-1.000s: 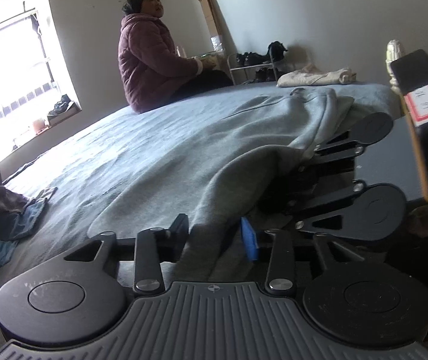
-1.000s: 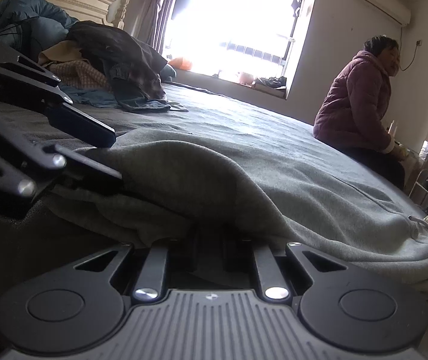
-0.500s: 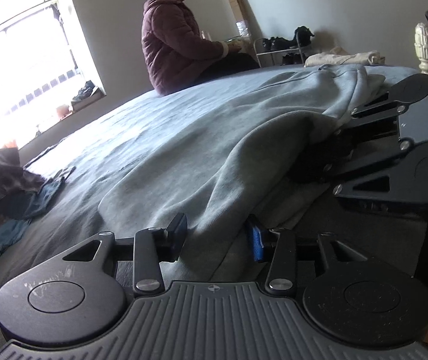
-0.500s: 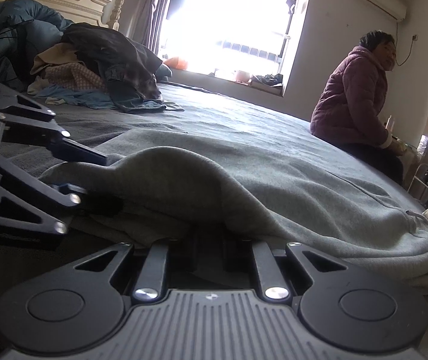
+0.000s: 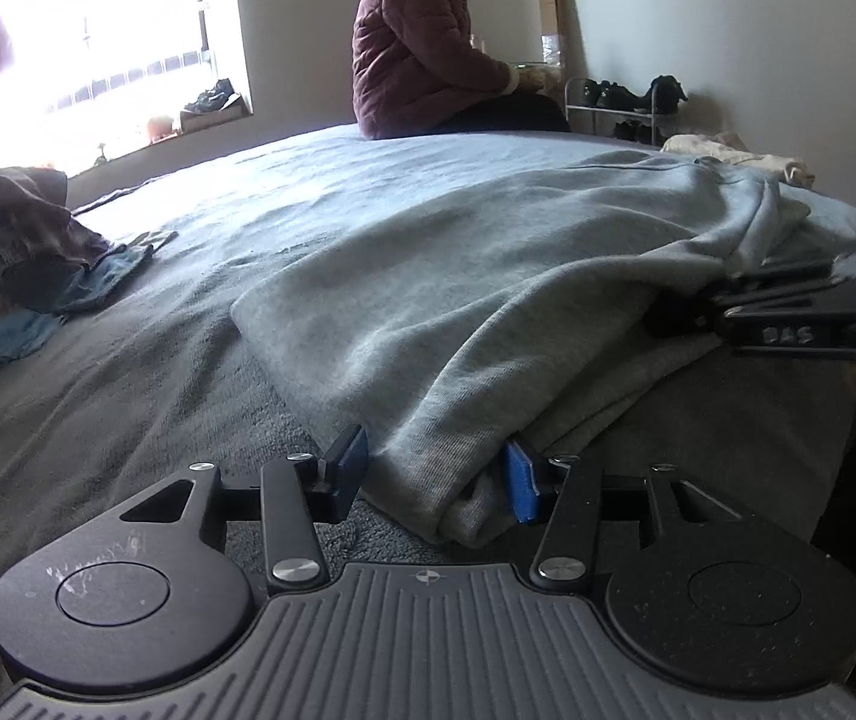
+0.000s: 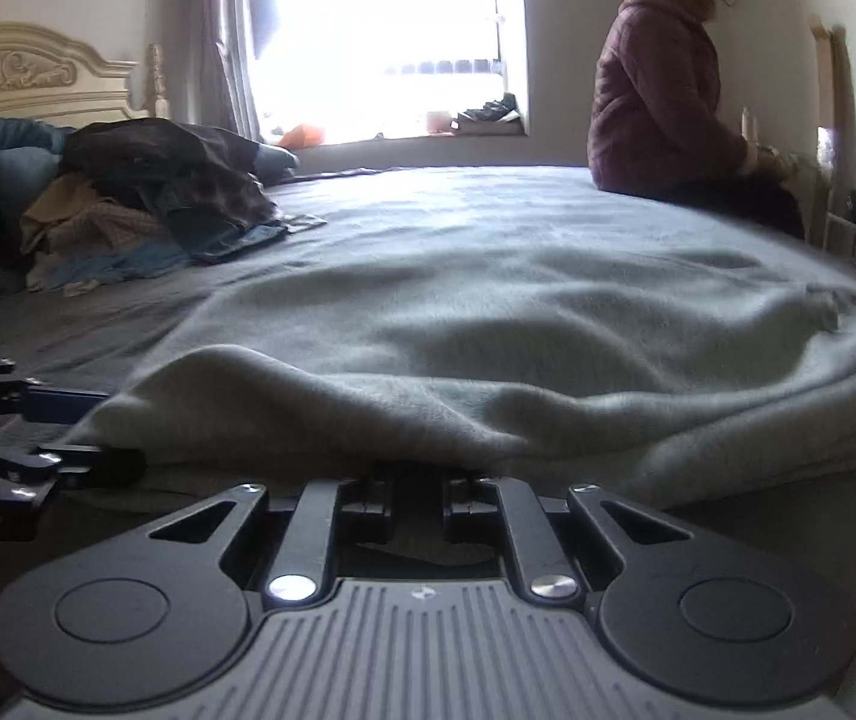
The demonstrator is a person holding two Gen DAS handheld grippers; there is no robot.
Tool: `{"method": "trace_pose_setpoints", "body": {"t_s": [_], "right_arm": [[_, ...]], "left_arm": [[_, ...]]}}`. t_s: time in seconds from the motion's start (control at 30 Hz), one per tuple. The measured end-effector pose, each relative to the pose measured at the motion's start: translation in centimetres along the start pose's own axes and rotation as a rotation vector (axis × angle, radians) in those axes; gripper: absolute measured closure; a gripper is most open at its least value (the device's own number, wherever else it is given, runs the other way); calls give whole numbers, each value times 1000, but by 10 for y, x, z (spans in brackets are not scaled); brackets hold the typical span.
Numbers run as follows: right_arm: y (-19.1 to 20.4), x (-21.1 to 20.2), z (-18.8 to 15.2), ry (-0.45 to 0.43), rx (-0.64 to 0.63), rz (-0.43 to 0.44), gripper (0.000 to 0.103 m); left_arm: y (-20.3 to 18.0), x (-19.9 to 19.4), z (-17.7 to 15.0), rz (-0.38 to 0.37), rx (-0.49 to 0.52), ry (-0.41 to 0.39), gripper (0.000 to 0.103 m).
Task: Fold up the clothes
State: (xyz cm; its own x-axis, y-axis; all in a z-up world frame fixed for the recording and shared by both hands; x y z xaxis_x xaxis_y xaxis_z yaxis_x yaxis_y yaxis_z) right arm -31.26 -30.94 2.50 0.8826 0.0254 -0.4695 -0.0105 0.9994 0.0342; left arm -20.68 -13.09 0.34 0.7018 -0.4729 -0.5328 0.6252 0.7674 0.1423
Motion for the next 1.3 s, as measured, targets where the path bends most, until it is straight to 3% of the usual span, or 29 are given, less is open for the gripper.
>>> {"method": "trace_pose_setpoints", "body": {"t_s": [0.13, 0.23, 0.3, 0.47, 0.63, 0.7, 0.77, 1.07, 1.17, 1.3], "right_arm": [[13, -30, 3, -16, -146, 46, 77], [25, -53, 12, -56, -231, 121, 74], [36, -60, 21, -100, -301, 142, 61], [69, -38, 27, -107, -628, 107, 61], [84, -1, 25, -27, -840, 120, 61], [85, 10, 23, -15, -869, 104, 72], [85, 13, 22, -22, -872, 84, 93], [84, -6, 0, -145, -924, 11, 100], [81, -15, -5, -172, -935, 23, 101], [73, -14, -11, -142, -938, 9, 101]], "left_arm": [[-1, 0, -1, 0, 11, -4, 53], [-2, 0, 0, 8, 23, -10, 53], [-3, -1, 0, 13, 26, -15, 53], [-4, -10, 1, 18, 36, -38, 52], [2, -7, -1, 20, 13, -29, 49], [4, -5, -1, 16, -6, -25, 48], [6, -5, -2, 11, -14, -23, 48], [4, -21, 11, -56, 33, -70, 47], [-2, -5, 15, -28, 74, -53, 47], [-4, 12, 13, 14, 101, -27, 47]]}}
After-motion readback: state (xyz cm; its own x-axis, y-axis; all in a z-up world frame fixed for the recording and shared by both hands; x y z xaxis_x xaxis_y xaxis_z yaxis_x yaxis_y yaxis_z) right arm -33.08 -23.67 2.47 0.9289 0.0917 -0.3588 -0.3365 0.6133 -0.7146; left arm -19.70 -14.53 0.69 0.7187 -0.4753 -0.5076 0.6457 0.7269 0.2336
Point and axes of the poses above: each gripper's, at about its wrist camera, not at the fingertips, and x roughly the way its jaws point, y to its left, z to its top, the point moved 1 cm from there along x, roughly the way its jaws point, and after that the axes turned 2 degrees about z, right-handed, at the moved point
